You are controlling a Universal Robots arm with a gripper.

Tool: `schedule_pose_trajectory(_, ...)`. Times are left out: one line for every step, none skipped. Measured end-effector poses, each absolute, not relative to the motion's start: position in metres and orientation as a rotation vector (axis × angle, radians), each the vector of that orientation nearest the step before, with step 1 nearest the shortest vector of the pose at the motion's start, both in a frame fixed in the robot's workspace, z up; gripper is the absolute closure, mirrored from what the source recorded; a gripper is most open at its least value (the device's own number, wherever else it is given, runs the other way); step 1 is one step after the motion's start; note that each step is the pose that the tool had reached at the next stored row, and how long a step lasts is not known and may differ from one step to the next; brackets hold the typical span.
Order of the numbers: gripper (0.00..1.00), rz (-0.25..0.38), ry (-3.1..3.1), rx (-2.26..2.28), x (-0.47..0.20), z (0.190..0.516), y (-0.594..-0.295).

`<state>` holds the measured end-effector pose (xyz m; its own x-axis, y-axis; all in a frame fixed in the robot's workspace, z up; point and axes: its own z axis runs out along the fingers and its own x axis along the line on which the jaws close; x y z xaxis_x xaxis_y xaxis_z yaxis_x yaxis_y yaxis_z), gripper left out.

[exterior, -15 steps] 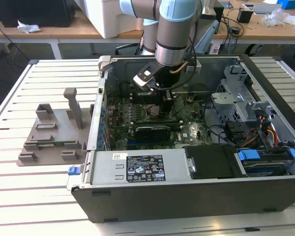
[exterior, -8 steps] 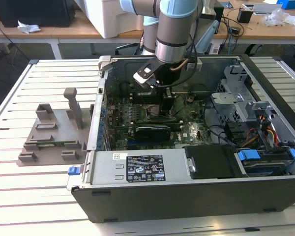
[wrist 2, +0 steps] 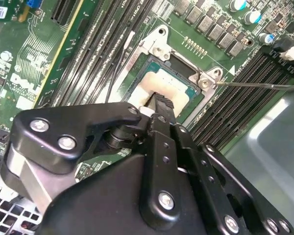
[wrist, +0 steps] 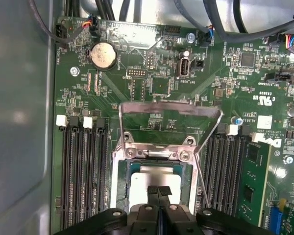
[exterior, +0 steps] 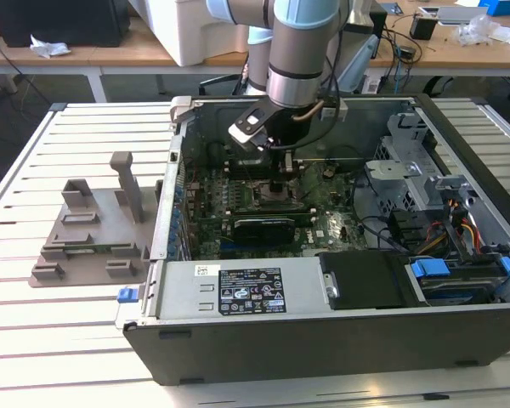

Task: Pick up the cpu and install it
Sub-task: 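Place the cpu into insertion slot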

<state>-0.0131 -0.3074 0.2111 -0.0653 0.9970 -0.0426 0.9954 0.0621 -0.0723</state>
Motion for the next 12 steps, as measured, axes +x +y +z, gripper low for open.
schedule_pose_trajectory(0.89, 0.126, -2.275, -2.134, -0.014, 0.21, -0.307)
schedule_pose_trajectory(0.89, 0.119, -2.273, -2.131, -0.014, 0.209, -0.307)
schedule_pose_trajectory(0.89, 0.112, -2.27, -2.128, -0.014, 0.208, -0.307)
schedule_pose_trajectory(0.89, 0.109, -2.269, -2.127, -0.014, 0.207, -0.307)
schedule_pose_trajectory(0.89, 0.109, -2.269, -2.127, -0.014, 0.206, -0.307)
schedule_pose_trajectory(0.89, 0.11, -2.269, -2.127, -0.011, 0.206, -0.307)
schedule_pose_trajectory(0.89, 0.11, -2.268, -2.127, -0.009, 0.206, -0.307)
schedule_pose_trajectory(0.89, 0.11, -2.268, -2.127, -0.007, 0.206, -0.307)
schedule_pose_trajectory(0.89, 0.11, -2.268, -2.126, -0.006, 0.205, -0.307)
schedule_pose_trajectory(0.89, 0.109, -2.268, -2.126, -0.005, 0.207, -0.307)
schedule_pose_trajectory(0.89, 0.11, -2.268, -2.127, -0.005, 0.214, -0.307)
schedule_pose_trajectory(0.89, 0.11, -2.269, -2.127, -0.005, 0.217, -0.307)
